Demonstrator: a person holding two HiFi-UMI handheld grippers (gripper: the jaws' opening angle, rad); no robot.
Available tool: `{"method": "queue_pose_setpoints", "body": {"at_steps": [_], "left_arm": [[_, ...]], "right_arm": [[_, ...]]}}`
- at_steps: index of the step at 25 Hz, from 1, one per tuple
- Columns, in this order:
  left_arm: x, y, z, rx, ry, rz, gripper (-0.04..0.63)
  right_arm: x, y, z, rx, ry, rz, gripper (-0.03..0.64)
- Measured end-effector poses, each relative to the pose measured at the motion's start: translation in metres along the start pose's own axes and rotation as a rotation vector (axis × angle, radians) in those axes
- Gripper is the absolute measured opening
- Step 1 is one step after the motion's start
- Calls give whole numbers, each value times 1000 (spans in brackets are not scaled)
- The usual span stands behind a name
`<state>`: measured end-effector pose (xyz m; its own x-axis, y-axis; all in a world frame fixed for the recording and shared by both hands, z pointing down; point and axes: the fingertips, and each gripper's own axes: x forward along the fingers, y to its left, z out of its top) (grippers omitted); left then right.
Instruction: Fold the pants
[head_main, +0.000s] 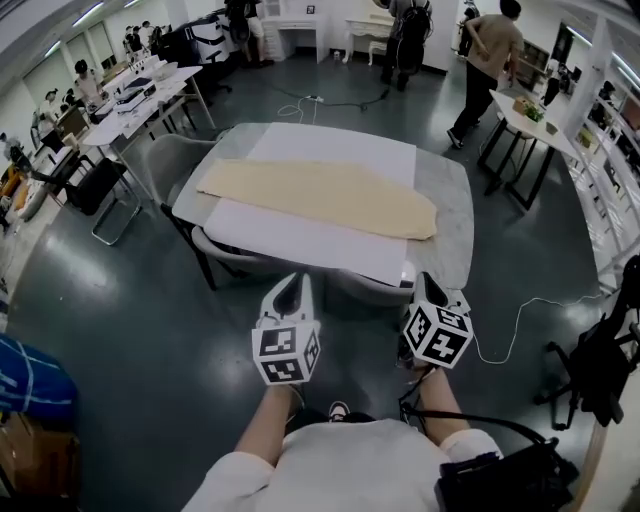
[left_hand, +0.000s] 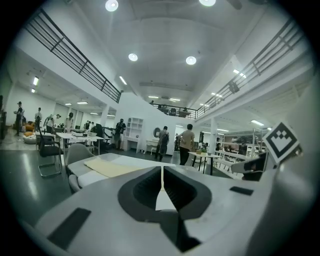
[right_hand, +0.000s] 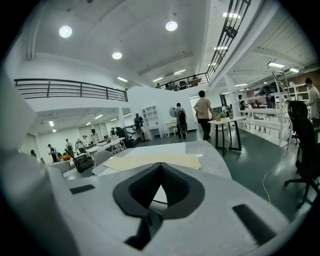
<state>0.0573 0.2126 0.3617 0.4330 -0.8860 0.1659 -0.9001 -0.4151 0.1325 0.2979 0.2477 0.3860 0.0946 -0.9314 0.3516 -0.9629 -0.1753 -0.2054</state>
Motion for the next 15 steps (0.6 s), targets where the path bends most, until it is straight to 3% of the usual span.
{"method": "queue_pose_setpoints", "body": {"at_steps": [8, 15], "left_arm": [[52, 27, 7, -6, 4, -8, 17], [124, 76, 21, 0, 6, -71, 17]], "right_arm": [[49, -6, 5, 26, 19, -39, -8], [108, 16, 11, 77, 15, -102, -8]]}}
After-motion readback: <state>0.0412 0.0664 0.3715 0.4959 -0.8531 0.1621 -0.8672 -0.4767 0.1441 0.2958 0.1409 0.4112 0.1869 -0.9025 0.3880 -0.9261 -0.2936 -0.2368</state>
